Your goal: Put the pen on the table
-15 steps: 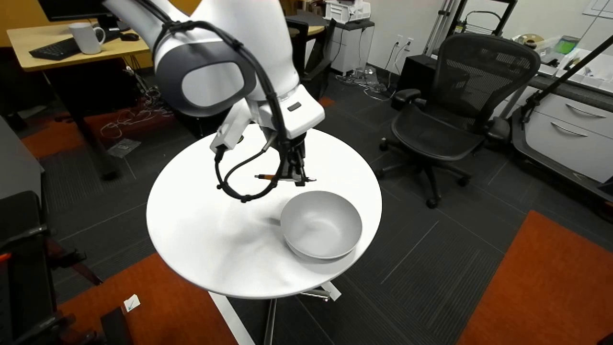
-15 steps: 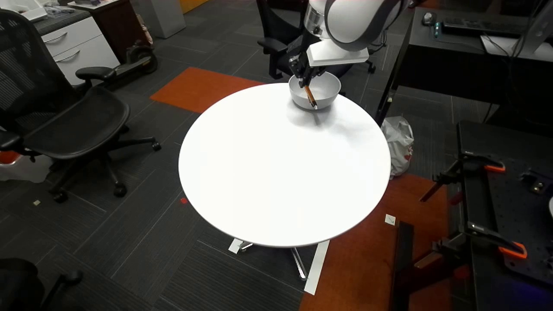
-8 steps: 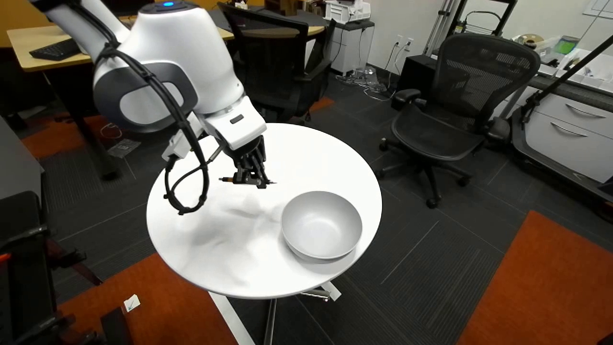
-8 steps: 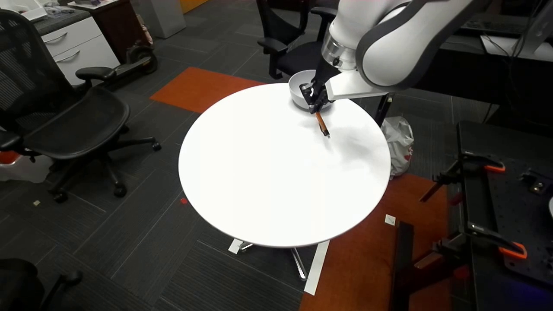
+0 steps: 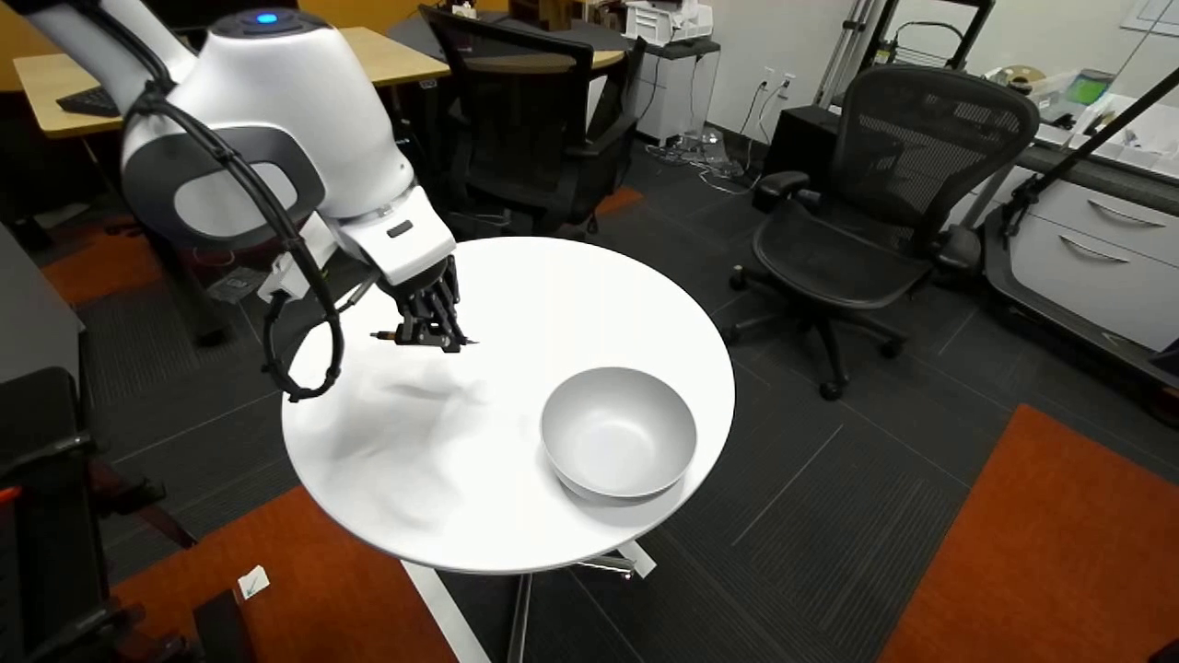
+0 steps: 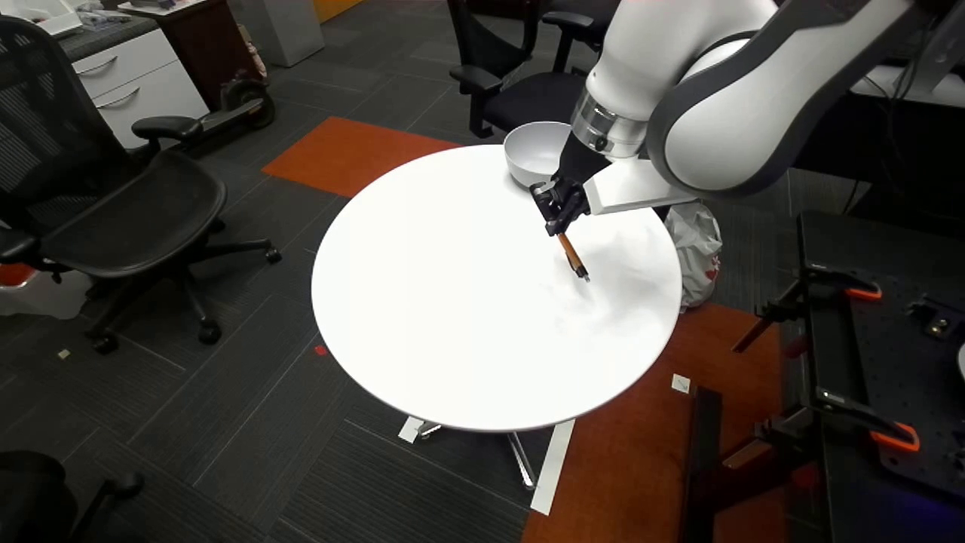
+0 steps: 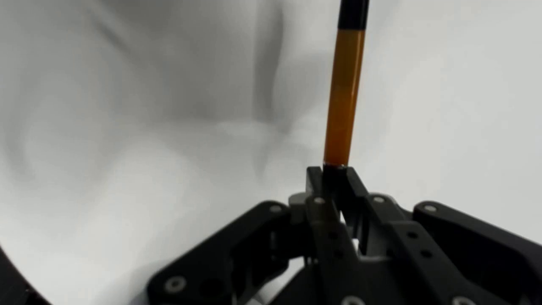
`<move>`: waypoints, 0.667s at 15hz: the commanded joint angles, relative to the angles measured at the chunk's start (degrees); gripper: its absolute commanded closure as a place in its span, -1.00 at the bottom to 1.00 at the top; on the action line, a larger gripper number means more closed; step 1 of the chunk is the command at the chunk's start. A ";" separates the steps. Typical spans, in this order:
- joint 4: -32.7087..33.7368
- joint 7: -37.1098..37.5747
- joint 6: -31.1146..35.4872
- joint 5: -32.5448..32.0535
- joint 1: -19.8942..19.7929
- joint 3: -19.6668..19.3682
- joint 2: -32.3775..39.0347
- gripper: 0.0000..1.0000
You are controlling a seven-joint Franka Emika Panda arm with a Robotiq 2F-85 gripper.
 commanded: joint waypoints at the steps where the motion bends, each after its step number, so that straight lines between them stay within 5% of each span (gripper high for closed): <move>1: -0.37 -2.26 -0.78 2.09 -0.66 3.17 -0.66 0.93; 10: 2.59 -2.97 -1.48 3.01 -0.83 8.76 3.05 0.93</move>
